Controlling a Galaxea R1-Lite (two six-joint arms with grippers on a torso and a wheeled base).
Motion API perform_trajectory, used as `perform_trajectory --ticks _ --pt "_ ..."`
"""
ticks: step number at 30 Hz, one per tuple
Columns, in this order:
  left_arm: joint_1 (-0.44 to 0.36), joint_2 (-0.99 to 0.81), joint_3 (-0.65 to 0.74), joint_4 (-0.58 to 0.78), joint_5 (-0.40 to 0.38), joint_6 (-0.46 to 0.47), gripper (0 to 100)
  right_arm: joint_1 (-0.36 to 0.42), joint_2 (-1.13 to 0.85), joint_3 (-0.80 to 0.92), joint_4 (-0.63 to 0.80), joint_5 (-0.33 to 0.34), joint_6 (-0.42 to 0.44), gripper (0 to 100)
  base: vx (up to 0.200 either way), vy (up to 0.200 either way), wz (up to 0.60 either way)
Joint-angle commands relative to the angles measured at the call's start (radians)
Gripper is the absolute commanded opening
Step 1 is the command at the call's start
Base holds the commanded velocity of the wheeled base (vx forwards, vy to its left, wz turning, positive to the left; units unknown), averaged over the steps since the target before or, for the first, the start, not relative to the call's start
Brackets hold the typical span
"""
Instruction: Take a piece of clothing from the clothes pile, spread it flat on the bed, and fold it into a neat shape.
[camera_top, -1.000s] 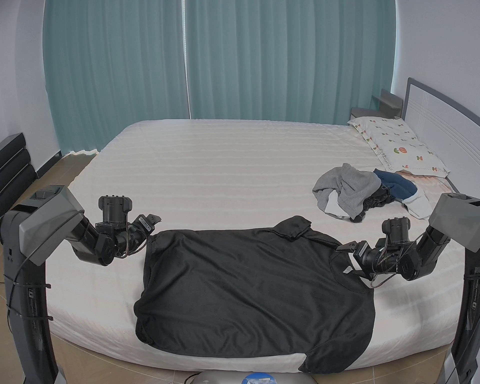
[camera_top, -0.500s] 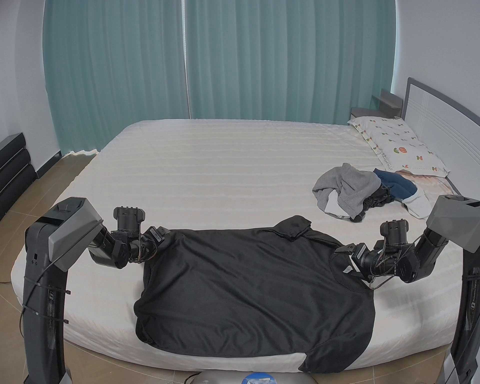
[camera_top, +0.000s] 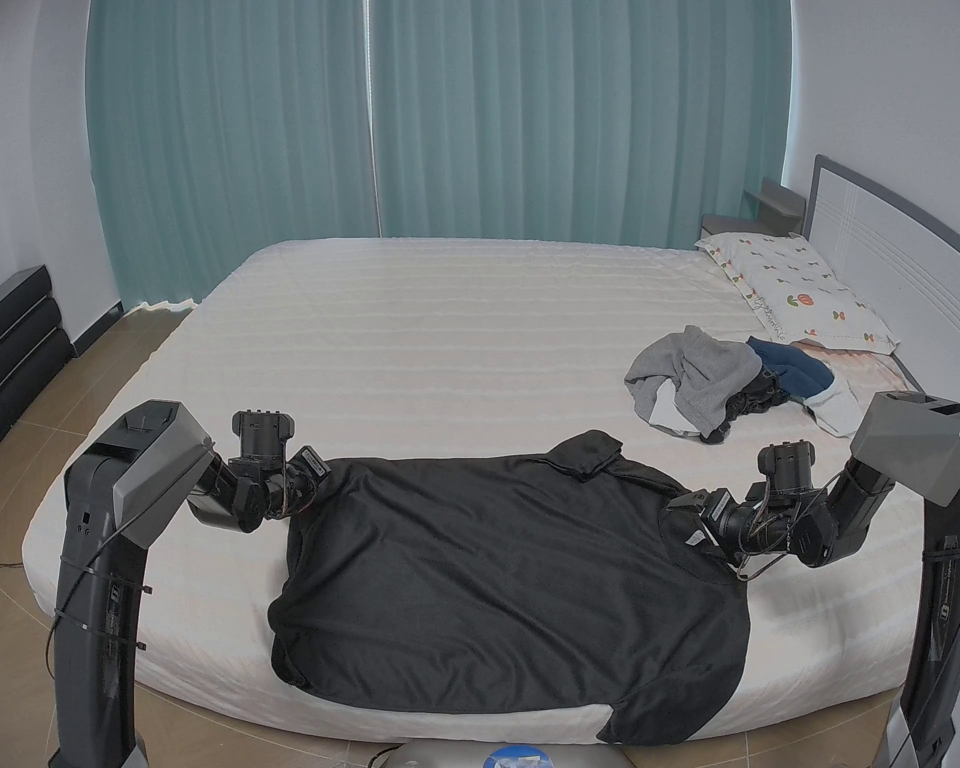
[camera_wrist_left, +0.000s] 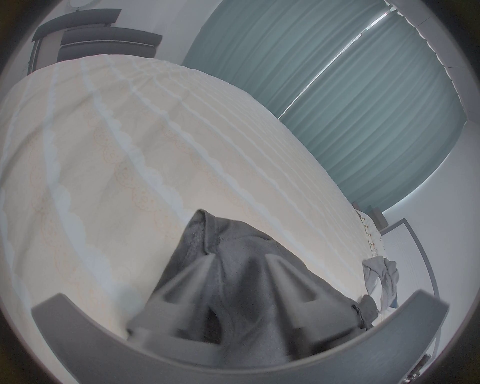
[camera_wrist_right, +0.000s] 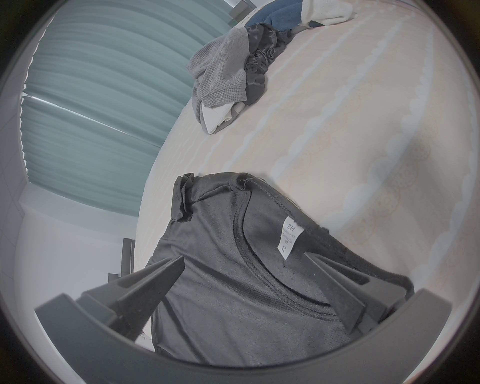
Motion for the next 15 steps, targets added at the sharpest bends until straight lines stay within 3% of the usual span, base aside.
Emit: perform_trajectory --ticks 1,7,10,15 --pt "0.005 0.031 -0.043 -0.004 0.036 0.000 0 0.000 0.002 0.000 0.000 0.001 -0.001 100 0.000 0.000 0.00" --pt "0.017 0.046 -0.104 -0.010 0.071 -0.068 0 0.000 0.002 0.000 0.000 0.001 -0.001 100 0.000 0.000 0.00" --pt "0.040 0.045 -0.152 -0.010 0.073 -0.160 0 0.000 0.002 -0.002 0.000 0.001 -0.001 100 0.000 0.000 0.00" --pt "0.058 0.041 -0.141 -0.001 0.071 -0.172 0 0.000 0.005 -0.002 0.000 0.001 -0.001 100 0.000 0.000 0.00"
